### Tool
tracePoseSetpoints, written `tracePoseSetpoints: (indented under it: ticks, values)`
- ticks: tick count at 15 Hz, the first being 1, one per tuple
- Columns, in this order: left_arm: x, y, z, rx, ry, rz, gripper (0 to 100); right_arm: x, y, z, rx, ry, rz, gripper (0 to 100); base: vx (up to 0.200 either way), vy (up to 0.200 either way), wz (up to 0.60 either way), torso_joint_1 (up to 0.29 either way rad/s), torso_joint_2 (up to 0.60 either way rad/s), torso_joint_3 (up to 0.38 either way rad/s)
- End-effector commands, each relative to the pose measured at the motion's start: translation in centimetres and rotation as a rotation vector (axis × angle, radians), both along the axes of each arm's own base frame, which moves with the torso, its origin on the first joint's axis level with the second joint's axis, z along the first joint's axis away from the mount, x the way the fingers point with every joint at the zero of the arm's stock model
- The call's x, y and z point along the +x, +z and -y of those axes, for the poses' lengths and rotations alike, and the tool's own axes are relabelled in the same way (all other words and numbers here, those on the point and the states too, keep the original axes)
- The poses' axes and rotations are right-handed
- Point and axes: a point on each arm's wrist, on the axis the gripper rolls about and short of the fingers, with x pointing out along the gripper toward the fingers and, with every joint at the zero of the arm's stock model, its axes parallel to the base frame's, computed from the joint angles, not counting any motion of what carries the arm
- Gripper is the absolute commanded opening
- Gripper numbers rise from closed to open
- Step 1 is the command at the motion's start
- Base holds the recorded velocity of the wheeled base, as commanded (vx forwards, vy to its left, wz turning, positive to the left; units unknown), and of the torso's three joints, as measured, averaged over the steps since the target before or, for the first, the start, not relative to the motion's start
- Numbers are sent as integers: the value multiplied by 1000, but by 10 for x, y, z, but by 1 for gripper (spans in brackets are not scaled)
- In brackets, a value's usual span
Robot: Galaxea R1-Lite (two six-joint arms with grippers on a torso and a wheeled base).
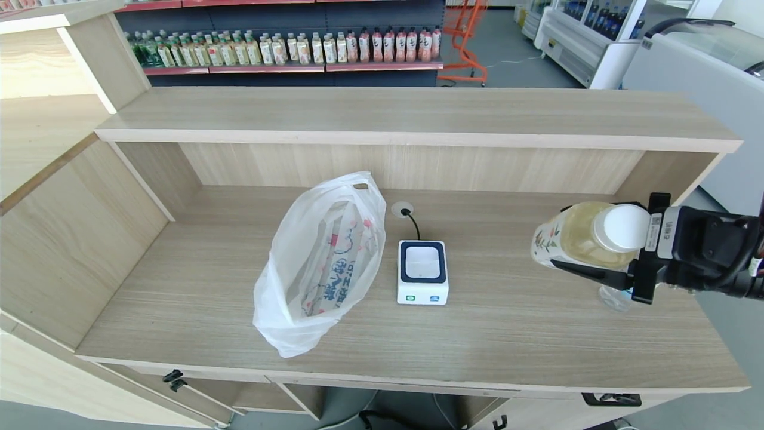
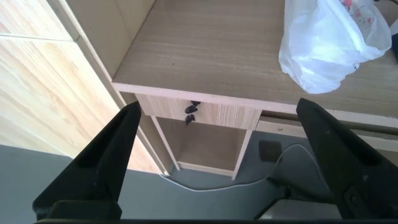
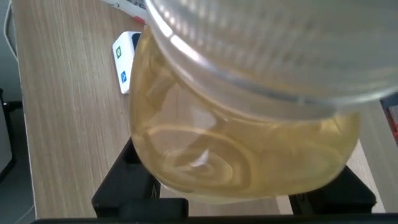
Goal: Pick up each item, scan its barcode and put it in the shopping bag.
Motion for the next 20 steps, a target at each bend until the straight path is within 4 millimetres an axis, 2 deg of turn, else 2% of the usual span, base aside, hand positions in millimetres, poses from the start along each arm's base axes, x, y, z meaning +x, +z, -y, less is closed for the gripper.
tracePoseSetpoints:
  ticks: [1,4,11,12,14,16,20]
  values:
    - [0,0,0,-2,0,0,100,7,-1,-1,3,11,-7,0,0,200,0,2,-2,-2]
    - [0,0,0,-2,0,-1,100,13,-5,-3,8,44,-26,0,0,200,0,15,10,-1]
    - [0,0,0,-2,0,0,100,46,-34,-8,24,127,-84,0,0,0,0,0,0,0]
    - [0,0,0,-2,0,0,100,46,-34,-8,24,127,-84,0,0,0,0,0,0,0]
    - [0,0,0,-2,0,0,100,64,-49,-11,29,149,-90,0,0,0,0,0,0,0]
    - [0,0,0,-2,0,0,100,74,-55,-13,32,155,-75,0,0,0,0,0,0,0]
    - [0,0,0,-2,0,0,100,84,-64,-16,25,187,-81,0,0,0,0,0,0,0]
